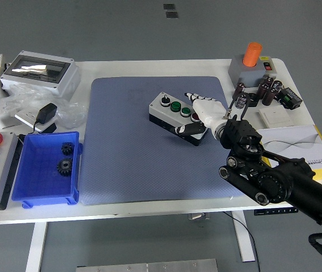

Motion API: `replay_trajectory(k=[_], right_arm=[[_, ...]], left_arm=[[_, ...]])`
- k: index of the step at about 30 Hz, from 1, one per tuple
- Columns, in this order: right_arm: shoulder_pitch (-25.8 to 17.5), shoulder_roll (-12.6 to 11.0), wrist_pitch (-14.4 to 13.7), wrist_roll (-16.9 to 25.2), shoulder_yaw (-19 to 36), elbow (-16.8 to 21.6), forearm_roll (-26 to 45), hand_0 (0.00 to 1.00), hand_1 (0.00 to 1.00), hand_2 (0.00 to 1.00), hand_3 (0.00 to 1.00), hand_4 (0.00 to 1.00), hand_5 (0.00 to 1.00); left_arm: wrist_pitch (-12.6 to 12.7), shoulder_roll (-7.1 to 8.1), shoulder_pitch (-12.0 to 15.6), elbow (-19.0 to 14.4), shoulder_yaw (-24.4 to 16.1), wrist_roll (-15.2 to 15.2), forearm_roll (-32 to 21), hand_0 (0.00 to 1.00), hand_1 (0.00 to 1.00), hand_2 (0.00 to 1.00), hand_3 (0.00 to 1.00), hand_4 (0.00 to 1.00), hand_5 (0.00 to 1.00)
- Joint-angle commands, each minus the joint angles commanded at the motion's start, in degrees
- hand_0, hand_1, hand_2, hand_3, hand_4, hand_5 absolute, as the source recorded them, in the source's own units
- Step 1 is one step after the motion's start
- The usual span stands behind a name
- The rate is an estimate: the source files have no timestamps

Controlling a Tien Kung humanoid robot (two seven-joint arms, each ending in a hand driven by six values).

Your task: Pick up the button,place it on the desk,press the button,press the button

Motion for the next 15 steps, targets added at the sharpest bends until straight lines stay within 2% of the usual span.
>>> replay_trajectory(k=[5, 6, 11, 12, 15], right_arm=[[0.0, 0.3, -0.7, -0.5, -0.6, -0.7, -0.5, 0.855, 0.868, 0.943, 0.998, 0.998, 0.649], [0.0, 0.4, -1.0, -0.6, -0.7, -0.7, -0.7, 0.511, 0.711, 0.813, 0.998, 0.998, 0.647], [-0.1, 0.5, -2.0, -0.8, -1.3, -0.9, -1.0, 0.511, 0.711, 0.813, 0.998, 0.998, 0.647], [-0.1, 0.5, -2.0, -0.9, -1.5, -1.0, -0.9, 0.269, 0.549, 0.701, 0.998, 0.998, 0.556], [-0.2, 0.6, -2.2, -0.9, -1.8, -1.2, -0.9, 0.269, 0.549, 0.701, 0.998, 0.998, 0.556]], left_arm=[[0.0, -0.01, 0.0, 0.0, -0.1, 0.0, 0.1, 0.746, 0.767, 0.602, 0.564, 0.549, 0.034], [0.0, -0.02, -0.1, 0.0, -0.1, 0.0, 0.1, 0.746, 0.766, 0.601, 0.564, 0.548, 0.030], [0.0, -0.05, -0.1, 0.0, -0.1, -0.1, 0.1, 0.746, 0.766, 0.601, 0.564, 0.548, 0.030], [-0.1, -0.06, -0.2, 0.0, -0.1, -0.1, 0.1, 0.746, 0.767, 0.601, 0.566, 0.551, 0.028], [0.0, -0.10, -0.2, 0.0, 0.1, -0.1, 0.0, 0.746, 0.767, 0.601, 0.566, 0.551, 0.028]])
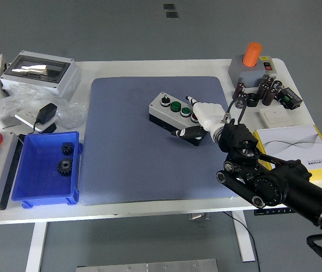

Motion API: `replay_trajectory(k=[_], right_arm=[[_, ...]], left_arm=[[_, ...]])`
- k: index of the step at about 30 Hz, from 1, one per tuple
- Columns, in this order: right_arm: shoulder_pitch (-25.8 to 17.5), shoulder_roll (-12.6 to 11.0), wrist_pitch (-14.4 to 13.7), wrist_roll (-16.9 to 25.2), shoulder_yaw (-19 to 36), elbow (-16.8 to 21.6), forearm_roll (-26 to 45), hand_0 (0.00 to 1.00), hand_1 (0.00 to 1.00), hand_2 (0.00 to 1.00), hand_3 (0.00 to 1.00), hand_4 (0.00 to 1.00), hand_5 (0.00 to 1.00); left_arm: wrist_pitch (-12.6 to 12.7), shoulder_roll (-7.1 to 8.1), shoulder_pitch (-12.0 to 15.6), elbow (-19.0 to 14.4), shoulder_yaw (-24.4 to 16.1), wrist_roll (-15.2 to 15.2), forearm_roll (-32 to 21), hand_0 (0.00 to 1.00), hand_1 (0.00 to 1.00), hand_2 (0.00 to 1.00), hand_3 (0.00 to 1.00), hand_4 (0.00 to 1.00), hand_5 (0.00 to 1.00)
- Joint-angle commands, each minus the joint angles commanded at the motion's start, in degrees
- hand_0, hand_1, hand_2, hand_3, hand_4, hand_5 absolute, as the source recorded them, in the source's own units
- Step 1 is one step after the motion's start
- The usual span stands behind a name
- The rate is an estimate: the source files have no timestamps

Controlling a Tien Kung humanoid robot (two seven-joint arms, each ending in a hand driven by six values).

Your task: Pick up the button,place it on the desk,press the button,press the button

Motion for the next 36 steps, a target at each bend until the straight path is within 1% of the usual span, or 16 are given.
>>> replay_trajectory(k=[2, 3, 8, 9, 14, 15, 20, 21, 25, 26, 27, 29, 32, 36], right_arm=[[-0.1, 0.0, -0.1, 0.0, 0.0, -0.1, -0.3, 0.269, 0.549, 0.701, 0.998, 0.998, 0.556], [-0.1, 0.0, -0.2, -0.1, 0.0, -0.1, -0.4, 0.145, 0.419, 0.548, 0.862, 0.859, 0.299], [-0.2, 0.0, -1.2, 0.1, 0.7, 0.2, -1.4, 0.145, 0.419, 0.548, 0.862, 0.859, 0.299], [-0.3, 0.0, -1.5, 0.2, 1.0, 0.3, -1.6, 0.100, 0.371, 0.462, 0.700, 0.787, 0.227], [-0.5, 0.0, -2.2, 0.3, 1.9, 0.5, -2.5, 0.100, 0.371, 0.462, 0.700, 0.787, 0.227], [-0.5, 0.0, -2.2, 0.3, 2.0, 0.5, -2.7, 0.078, 0.313, 0.382, 0.480, 0.718, 0.224], [-0.8, 0.0, -2.5, 0.7, 2.2, 0.5, -3.5, 0.078, 0.313, 0.382, 0.480, 0.718, 0.224], [-0.8, 0.0, -2.6, 0.8, 2.3, 0.6, -3.5, 0.067, 0.294, 0.343, 0.378, 0.665, 0.220], [-1.0, -0.3, -3.3, 1.7, 2.7, 1.3, -3.4, 0.067, 0.294, 0.343, 0.378, 0.665, 0.220], [-1.0, -0.5, -3.6, 2.3, 2.9, 1.8, -3.0, 0.067, 0.294, 0.343, 0.378, 0.665, 0.220], [-1.1, -0.7, -3.8, 3.1, 3.1, 2.3, -2.6, 0.065, 0.286, 0.323, 0.343, 0.658, 0.223], [-1.2, -1.3, -4.0, 4.6, 3.2, 3.4, -1.7, 0.065, 0.286, 0.323, 0.343, 0.658, 0.223], [-1.3, -3.1, -3.8, 8.2, 2.8, 6.2, 0.3, 0.065, 0.286, 0.323, 0.343, 0.658, 0.223], [-1.3, -6.1, -2.9, 13.4, 1.1, 10.6, 1.5, 0.064, 0.286, 0.316, 0.333, 0.668, 0.219]], left_arm=[[0.0, -0.01, 0.0, 0.0, 0.1, 0.0, -0.1, 0.746, 0.767, 0.601, 0.566, 0.551, 0.028], [0.0, -0.02, 0.0, 0.0, 0.1, 0.0, -0.1, 0.746, 0.767, 0.602, 0.567, 0.555, 0.028], [0.1, -0.03, 0.0, 0.0, 0.3, 0.0, -0.4, 0.746, 0.767, 0.602, 0.567, 0.555, 0.028], [0.1, -0.04, 0.0, 0.0, 0.4, 0.0, -0.5, 0.747, 0.767, 0.603, 0.568, 0.561, 0.032], [0.1, -0.06, 0.1, 0.0, 0.8, -0.1, -0.9, 0.747, 0.767, 0.603, 0.568, 0.561, 0.032], [0.2, -0.06, 0.1, 0.0, 0.9, -0.1, -1.0, 0.747, 0.767, 0.603, 0.569, 0.567, 0.036], [0.2, -0.09, 0.1, 0.0, 1.1, 0.0, -1.2, 0.747, 0.767, 0.603, 0.569, 0.567, 0.036], [0.2, -0.09, 0.1, 0.0, 1.2, -0.1, -1.3, 0.746, 0.766, 0.605, 0.572, 0.580, 0.047], [0.2, -0.14, 0.1, 0.0, 1.5, -0.1, -1.6, 0.746, 0.766, 0.605, 0.572, 0.580, 0.047], [0.2, -0.17, 0.1, 0.0, 1.6, -0.2, -1.7, 0.746, 0.766, 0.605, 0.572, 0.580, 0.047], [0.3, -0.20, 0.1, 0.0, 1.7, -0.2, -1.8, 0.747, 0.766, 0.607, 0.575, 0.592, 0.056], [0.3, -0.24, 0.1, 0.0, 1.8, -0.2, -2.0, 0.747, 0.766, 0.607, 0.575, 0.592, 0.056], [0.4, -0.28, 0.2, 0.0, 1.8, -0.2, -2.0, 0.747, 0.766, 0.607, 0.575, 0.592, 0.056], [0.4, -0.35, 0.3, 0.0, 1.9, -0.1, -2.2, 0.747, 0.766, 0.608, 0.574, 0.594, 0.059]])
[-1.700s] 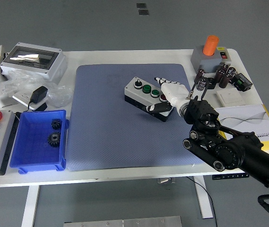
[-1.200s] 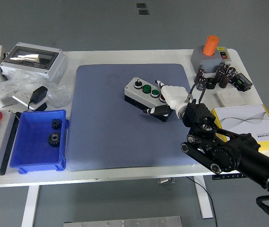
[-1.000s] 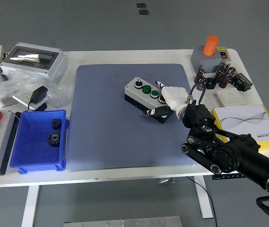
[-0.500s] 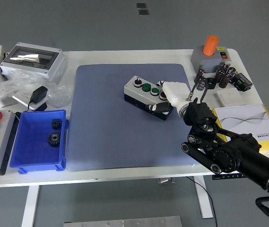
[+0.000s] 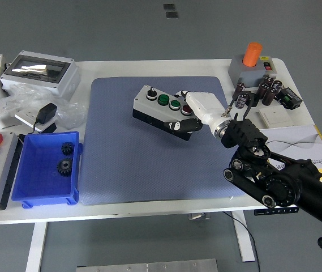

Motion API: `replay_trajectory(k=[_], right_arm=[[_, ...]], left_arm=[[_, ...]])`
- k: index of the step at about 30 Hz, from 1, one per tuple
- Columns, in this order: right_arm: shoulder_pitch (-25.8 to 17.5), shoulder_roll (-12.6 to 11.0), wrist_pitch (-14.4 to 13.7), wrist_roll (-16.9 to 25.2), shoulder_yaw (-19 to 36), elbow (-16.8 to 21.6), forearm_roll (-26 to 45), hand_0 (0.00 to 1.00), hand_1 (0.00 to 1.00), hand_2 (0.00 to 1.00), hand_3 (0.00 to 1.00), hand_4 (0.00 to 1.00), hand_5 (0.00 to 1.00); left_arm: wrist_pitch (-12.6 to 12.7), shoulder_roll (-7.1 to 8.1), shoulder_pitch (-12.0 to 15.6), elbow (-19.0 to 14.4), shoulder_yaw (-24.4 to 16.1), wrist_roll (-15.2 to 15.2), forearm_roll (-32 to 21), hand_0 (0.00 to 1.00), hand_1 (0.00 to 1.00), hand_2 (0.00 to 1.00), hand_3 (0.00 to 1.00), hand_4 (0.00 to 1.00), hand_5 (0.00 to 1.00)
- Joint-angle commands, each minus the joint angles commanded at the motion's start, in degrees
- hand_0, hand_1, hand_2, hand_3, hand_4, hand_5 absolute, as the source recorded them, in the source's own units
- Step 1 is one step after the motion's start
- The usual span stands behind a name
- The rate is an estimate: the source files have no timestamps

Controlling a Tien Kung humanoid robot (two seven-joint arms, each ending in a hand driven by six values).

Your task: Pick up the button,place it on the desk,press the button,press the button

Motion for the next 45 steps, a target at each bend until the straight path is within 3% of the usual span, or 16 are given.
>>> replay_trajectory(k=[3, 6, 8, 9, 12, 14, 15, 20, 32, 33, 38, 39, 44, 45], right_arm=[[-0.1, -1.8, -0.3, 4.5, -2.7, 1.9, -0.5, 0.061, 0.284, 0.310, 0.321, 0.637, 0.217], [-0.6, -2.8, -3.0, 8.4, -6.0, 2.3, -1.9, 0.061, 0.284, 0.310, 0.321, 0.637, 0.217], [-1.0, -2.9, -4.4, 10.7, -7.2, 1.6, -3.6, 0.061, 0.284, 0.310, 0.321, 0.637, 0.217], [-1.2, -2.9, -4.9, 11.7, -7.5, 1.2, -4.4, 0.106, 0.298, 0.303, 0.314, 0.545, 0.192], [-1.6, -2.6, -6.2, 13.6, -7.8, 0.0, -6.8, 0.106, 0.298, 0.303, 0.314, 0.545, 0.192], [-1.7, -2.4, -7.0, 14.3, -7.8, -0.7, -8.2, 0.106, 0.298, 0.303, 0.314, 0.545, 0.192], [-1.8, -2.3, -7.2, 14.6, -7.8, -1.0, -9.0, 0.176, 0.339, 0.311, 0.321, 0.431, 0.144], [-2.0, -2.2, -7.3, 15.0, -7.9, -1.6, -10.5, 0.176, 0.339, 0.311, 0.321, 0.431, 0.144], [-2.2, -1.9, -3.1, 12.5, -6.7, -2.7, -10.6, 0.222, 0.386, 0.325, 0.334, 0.398, 0.156], [-2.2, -1.9, -2.8, 12.3, -6.6, -2.8, -10.8, 0.434, 0.600, 0.596, 0.628, 0.673, 0.246], [-2.3, -2.0, -1.9, 11.7, -6.3, -2.7, -11.5, 0.434, 0.600, 0.596, 0.628, 0.673, 0.246], [-2.2, -2.1, -1.8, 11.6, -6.2, -2.6, -11.5, 0.605, 0.673, 0.682, 0.672, 0.721, 0.290], [-2.2, -2.3, -1.6, 11.5, -6.3, -2.1, -11.1, 0.605, 0.673, 0.682, 0.672, 0.721, 0.290], [-2.2, -2.4, -1.6, 11.5, -6.3, -2.0, -11.1, 0.771, 0.785, 0.817, 0.832, 0.856, 0.378]], left_arm=[[0.0, -0.05, 0.0, 0.0, 0.0, 0.0, 0.0, 0.747, 0.766, 0.608, 0.573, 0.599, 0.068], [0.0, -0.08, 0.0, 0.0, -0.1, 0.0, 0.1, 0.747, 0.766, 0.608, 0.573, 0.599, 0.068], [0.0, -0.10, 0.1, 0.0, -0.1, 0.0, 0.1, 0.747, 0.766, 0.608, 0.573, 0.599, 0.068], [0.0, -0.10, 0.1, 0.0, -0.1, 0.0, 0.2, 0.747, 0.766, 0.608, 0.574, 0.605, 0.073], [0.0, -0.12, 0.1, 0.0, -0.2, 0.0, 0.3, 0.747, 0.766, 0.608, 0.574, 0.605, 0.073], [0.0, -0.14, 0.1, 0.0, -0.2, -0.1, 0.3, 0.747, 0.766, 0.608, 0.574, 0.605, 0.073], [0.0, -0.14, 0.0, 0.0, -0.1, -0.1, 0.2, 0.747, 0.766, 0.608, 0.573, 0.612, 0.084], [0.0, -0.15, 0.1, 0.0, -0.1, 0.0, 0.1, 0.747, 0.766, 0.608, 0.573, 0.612, 0.084], [-0.1, -0.13, 0.1, 0.0, 0.2, 0.1, 0.0, 0.747, 0.766, 0.610, 0.573, 0.620, 0.093], [-0.1, -0.12, 0.1, 0.0, 0.2, 0.1, 0.0, 0.747, 0.766, 0.609, 0.573, 0.620, 0.095], [-0.2, -0.06, 0.1, 0.0, 0.1, 0.1, 0.2, 0.747, 0.766, 0.609, 0.573, 0.620, 0.095], [-0.2, -0.06, 0.1, 0.0, 0.1, 0.1, 0.2, 0.746, 0.766, 0.608, 0.572, 0.618, 0.098], [-0.2, -0.09, 0.1, 0.0, 0.2, 0.2, 0.1, 0.746, 0.766, 0.608, 0.572, 0.618, 0.098], [-0.2, -0.09, 0.1, 0.0, 0.2, 0.2, 0.1, 0.747, 0.766, 0.607, 0.571, 0.615, 0.098]])
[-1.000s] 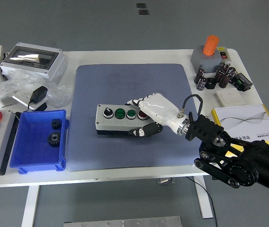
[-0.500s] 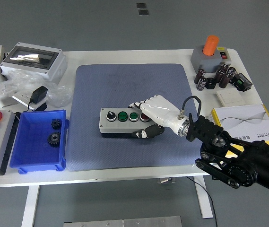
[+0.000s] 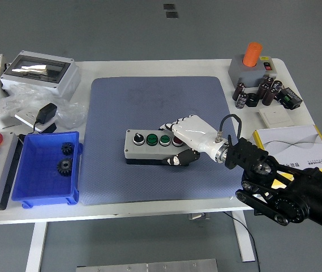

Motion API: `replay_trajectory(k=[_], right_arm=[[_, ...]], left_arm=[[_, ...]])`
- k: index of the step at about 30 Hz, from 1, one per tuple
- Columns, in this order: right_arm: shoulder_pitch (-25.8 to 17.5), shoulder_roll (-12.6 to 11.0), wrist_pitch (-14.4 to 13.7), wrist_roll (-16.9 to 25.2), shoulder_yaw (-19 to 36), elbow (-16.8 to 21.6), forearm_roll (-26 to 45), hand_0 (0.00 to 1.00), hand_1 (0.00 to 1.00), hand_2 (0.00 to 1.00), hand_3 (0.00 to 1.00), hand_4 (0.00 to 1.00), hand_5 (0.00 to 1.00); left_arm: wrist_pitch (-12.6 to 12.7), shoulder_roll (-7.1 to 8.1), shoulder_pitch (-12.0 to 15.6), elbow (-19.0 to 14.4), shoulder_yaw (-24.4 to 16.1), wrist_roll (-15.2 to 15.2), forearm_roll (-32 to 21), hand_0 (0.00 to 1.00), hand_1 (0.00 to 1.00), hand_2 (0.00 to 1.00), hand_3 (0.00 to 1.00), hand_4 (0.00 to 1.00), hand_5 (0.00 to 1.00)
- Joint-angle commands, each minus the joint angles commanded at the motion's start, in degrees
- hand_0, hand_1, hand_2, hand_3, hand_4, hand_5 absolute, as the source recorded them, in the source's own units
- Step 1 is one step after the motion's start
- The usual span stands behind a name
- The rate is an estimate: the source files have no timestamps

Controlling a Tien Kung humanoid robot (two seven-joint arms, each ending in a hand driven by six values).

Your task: Pick up the button,place it on the desk,press the button,press the button

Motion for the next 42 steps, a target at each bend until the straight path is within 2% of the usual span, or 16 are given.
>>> replay_trajectory(k=[5, 6, 11, 12, 17, 18, 21, 23, 24, 28, 32, 35, 36, 41, 42], right_arm=[[0.0, -0.2, 0.3, 0.0, 0.0, 0.3, 0.2, 0.771, 0.785, 0.817, 0.832, 0.856, 0.378], [0.0, -0.2, 0.3, 0.0, 0.0, 0.4, 0.3, 0.801, 0.823, 0.879, 0.928, 0.949, 0.457], [0.0, -0.6, 0.4, 0.7, 0.0, 1.3, 2.1, 0.801, 0.823, 0.879, 0.928, 0.949, 0.457], [0.0, -0.6, 0.4, 0.8, 0.0, 1.5, 2.3, 0.815, 0.841, 0.932, 0.998, 0.985, 0.470], [-0.1, -1.1, 1.1, 1.0, 0.4, 3.0, 3.3, 0.815, 0.841, 0.932, 0.998, 0.985, 0.470], [-0.2, -1.3, 1.3, 1.0, 0.5, 3.4, 3.6, 0.815, 0.837, 0.950, 0.998, 0.975, 0.457], [-0.3, -2.0, 2.0, 0.9, 0.9, 5.2, 4.7, 0.815, 0.837, 0.950, 0.998, 0.975, 0.457], [-0.6, -2.8, 2.1, 0.9, 1.5, 6.9, 6.3, 0.815, 0.837, 0.950, 0.998, 0.975, 0.457], [-0.9, -3.4, 2.0, 1.0, 2.0, 8.1, 7.5, 0.831, 0.842, 0.998, 0.998, 0.984, 0.454], [-1.5, -6.7, 0.3, 1.0, 5.5, 13.1, 11.2, 0.831, 0.842, 0.998, 0.998, 0.984, 0.454], [-0.7, -8.6, -1.5, 0.1, 7.2, 17.6, 8.8, 0.839, 0.853, 0.998, 0.998, 0.992, 0.460], [0.2, -9.4, 0.9, -2.1, 6.8, 20.8, 5.9, 0.839, 0.853, 0.998, 0.998, 0.992, 0.460], [0.4, -9.6, 2.1, -3.1, 6.4, 21.7, 5.4, 0.637, 0.668, 0.659, 0.998, 0.712, 0.214], [1.3, -10.1, 8.6, -6.7, 3.8, 23.9, 5.6, 0.637, 0.668, 0.659, 0.998, 0.712, 0.214], [1.4, -10.0, 9.7, -7.2, 3.4, 23.9, 5.5, 0.181, 0.199, 0.202, 0.762, 0.262, 0.075]], left_arm=[[0.0, -0.01, 0.0, 0.0, 0.0, 0.0, 0.0, 0.747, 0.766, 0.607, 0.571, 0.615, 0.098], [0.0, -0.02, 0.0, 0.0, 0.0, 0.0, 0.0, 0.747, 0.765, 0.605, 0.569, 0.608, 0.096], [0.6, -0.05, 0.0, 0.0, 1.2, 0.8, -0.7, 0.747, 0.765, 0.605, 0.569, 0.608, 0.096], [0.6, -0.06, 0.0, 0.0, 1.3, 0.9, -0.7, 0.746, 0.763, 0.602, 0.567, 0.599, 0.089], [0.6, -0.11, 0.1, 0.0, 1.4, 0.9, -0.8, 0.746, 0.763, 0.602, 0.567, 0.599, 0.089], [0.6, -0.12, 0.1, 0.0, 1.5, 0.9, -0.8, 0.746, 0.765, 0.580, 0.550, 0.425, 0.002], [0.5, -0.18, 0.1, 0.0, 1.4, 0.9, -0.8, 0.746, 0.765, 0.580, 0.550, 0.425, 0.002], [0.5, -0.22, 0.1, 0.0, 1.3, 0.9, -0.7, 0.746, 0.765, 0.580, 0.550, 0.425, 0.002], [0.5, -0.24, 0.1, 0.0, 1.3, 0.9, -0.7, 0.746, 0.762, 0.573, 0.545, 0.372, 0.002], [0.6, -0.26, 0.2, 0.0, 1.2, 0.9, -0.8, 0.746, 0.762, 0.573, 0.545, 0.372, 0.002], [0.5, -0.24, 0.2, 0.0, 1.0, 0.8, -0.7, 0.745, 0.762, 0.569, 0.543, 0.358, 0.002], [0.5, -0.27, 0.2, 0.0, 0.8, 0.8, -0.5, 0.745, 0.762, 0.569, 0.543, 0.358, 0.002], [0.5, -0.27, 0.2, 0.0, 0.8, 0.7, -0.5, 0.745, 0.761, 0.570, 0.544, 0.352, 0.002], [0.4, -0.22, 0.2, 0.0, 0.6, 0.8, -0.4, 0.745, 0.761, 0.570, 0.544, 0.352, 0.002], [0.4, -0.22, 0.2, 0.0, 0.5, 0.8, -0.4, 0.745, 0.761, 0.570, 0.545, 0.355, 0.002]])
